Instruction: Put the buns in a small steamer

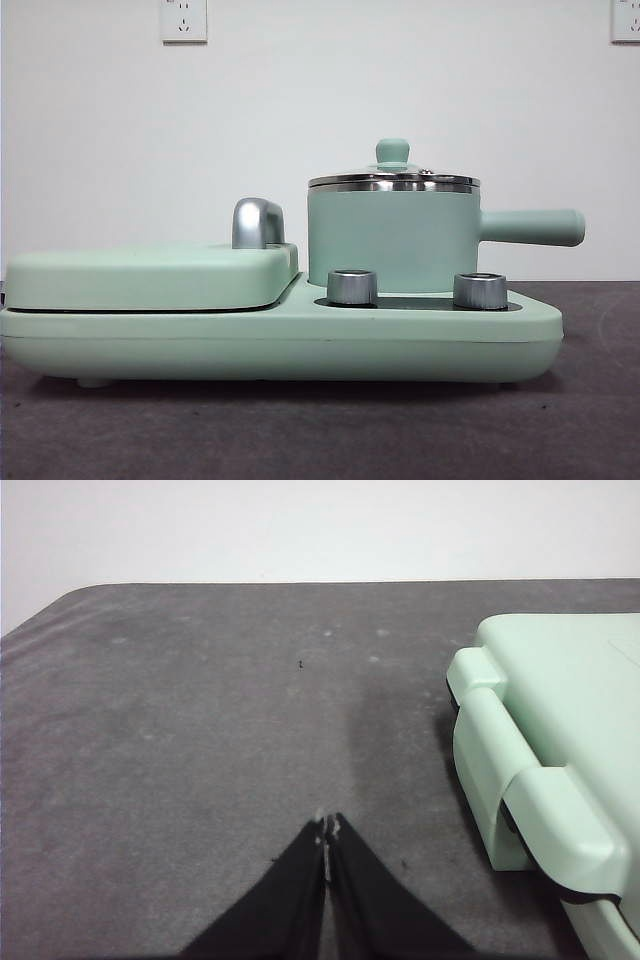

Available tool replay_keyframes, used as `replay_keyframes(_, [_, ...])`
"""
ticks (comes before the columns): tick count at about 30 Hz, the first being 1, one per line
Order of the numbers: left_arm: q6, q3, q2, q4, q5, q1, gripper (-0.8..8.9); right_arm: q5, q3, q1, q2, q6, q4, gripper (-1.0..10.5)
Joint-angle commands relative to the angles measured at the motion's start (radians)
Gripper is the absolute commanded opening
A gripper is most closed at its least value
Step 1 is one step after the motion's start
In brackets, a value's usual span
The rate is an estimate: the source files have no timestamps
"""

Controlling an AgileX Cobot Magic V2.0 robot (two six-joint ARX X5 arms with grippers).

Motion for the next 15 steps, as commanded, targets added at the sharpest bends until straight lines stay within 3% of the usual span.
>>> replay_keyframes(1, [0.006, -0.019, -0.002, -0.004, -0.006, 0.001, 0.07, 0.024, -0.085, -0.114, -0.036, -0.012, 0.115, 0.1])
replay_keyframes(6, [0.006, -0.019, -0.002, -0.004, -0.006, 0.001, 0.07, 0.112, -0.367, -0.323, -0.159, -0.012, 0.431, 0.1])
replay_keyframes(9, [0.006, -0.019, -0.002, -0.004, -0.006, 0.001, 0.07, 0.143, -0.522, -0.416, -0.242, -0.012, 0.538, 0.1])
replay_keyframes(15, [0.006, -0.019, -0.002, -0.004, -0.006, 0.001, 0.07, 0.304, -0.683, -0.463, -0.315, -0.012, 0.581, 0.1])
